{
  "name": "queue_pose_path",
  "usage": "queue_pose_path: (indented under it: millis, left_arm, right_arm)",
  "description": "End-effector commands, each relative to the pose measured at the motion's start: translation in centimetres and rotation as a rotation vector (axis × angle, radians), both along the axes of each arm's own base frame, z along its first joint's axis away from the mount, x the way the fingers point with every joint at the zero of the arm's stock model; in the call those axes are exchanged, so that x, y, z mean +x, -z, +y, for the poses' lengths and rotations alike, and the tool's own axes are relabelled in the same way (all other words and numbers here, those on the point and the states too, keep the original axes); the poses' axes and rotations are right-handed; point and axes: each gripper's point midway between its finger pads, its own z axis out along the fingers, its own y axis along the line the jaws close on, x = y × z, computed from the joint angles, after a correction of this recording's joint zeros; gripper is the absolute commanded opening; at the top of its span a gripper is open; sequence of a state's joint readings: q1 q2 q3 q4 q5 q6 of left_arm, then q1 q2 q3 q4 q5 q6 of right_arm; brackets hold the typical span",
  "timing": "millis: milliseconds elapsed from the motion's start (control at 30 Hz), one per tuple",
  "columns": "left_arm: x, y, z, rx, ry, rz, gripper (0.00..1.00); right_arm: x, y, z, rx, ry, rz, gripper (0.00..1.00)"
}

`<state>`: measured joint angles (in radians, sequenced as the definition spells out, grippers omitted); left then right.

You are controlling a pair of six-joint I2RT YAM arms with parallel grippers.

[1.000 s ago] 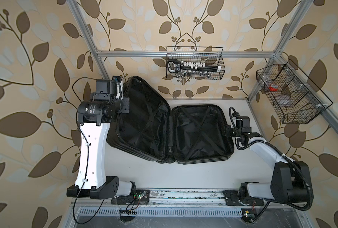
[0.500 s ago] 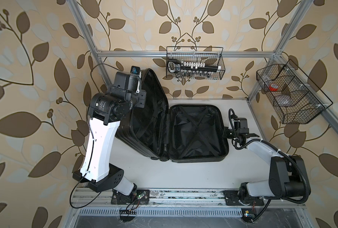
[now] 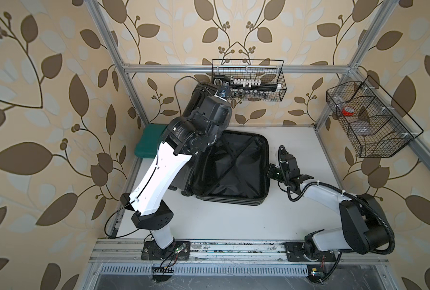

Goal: Close the suitcase zippers
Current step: Close the suitcase at the center of the board.

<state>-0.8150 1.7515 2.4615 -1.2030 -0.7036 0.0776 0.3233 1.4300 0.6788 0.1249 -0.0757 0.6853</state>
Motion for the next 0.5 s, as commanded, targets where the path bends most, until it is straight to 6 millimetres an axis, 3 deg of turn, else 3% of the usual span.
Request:
queue_pose_path:
  millis: [0, 200, 300, 367, 467]
  left_arm:
    - [-1.1, -3.9, -7.6, -0.259, 0.227, -0.093, 0.11]
    - [-1.8, -0.5, -12.9, -0.258, 0.312, -0.015, 0.18]
    - [-2.1, 1.7, -15.4, -0.268, 0.362, 0.045, 0.29]
    - [-2.4, 3.1, -17.0, -0.293, 0.402, 0.091, 0.42]
    - [-2.5, 4.8, -18.6, -0.312, 0.435, 0.146, 0.48]
  right_arm:
    - [-0.1, -3.2, 5.2, 0.198, -0.133, -0.079, 0.1]
    - [-0.7, -2.7, 4.5, 0.173, -0.109, -0.081, 0.14]
    - [-1.3, -2.1, 3.7, 0.145, -0.097, -0.076, 0.2]
    - [-1.9, -1.6, 3.1, 0.128, -0.092, -0.066, 0.25]
    - [-2.7, -1.0, 2.3, 0.112, -0.088, -0.062, 0.28]
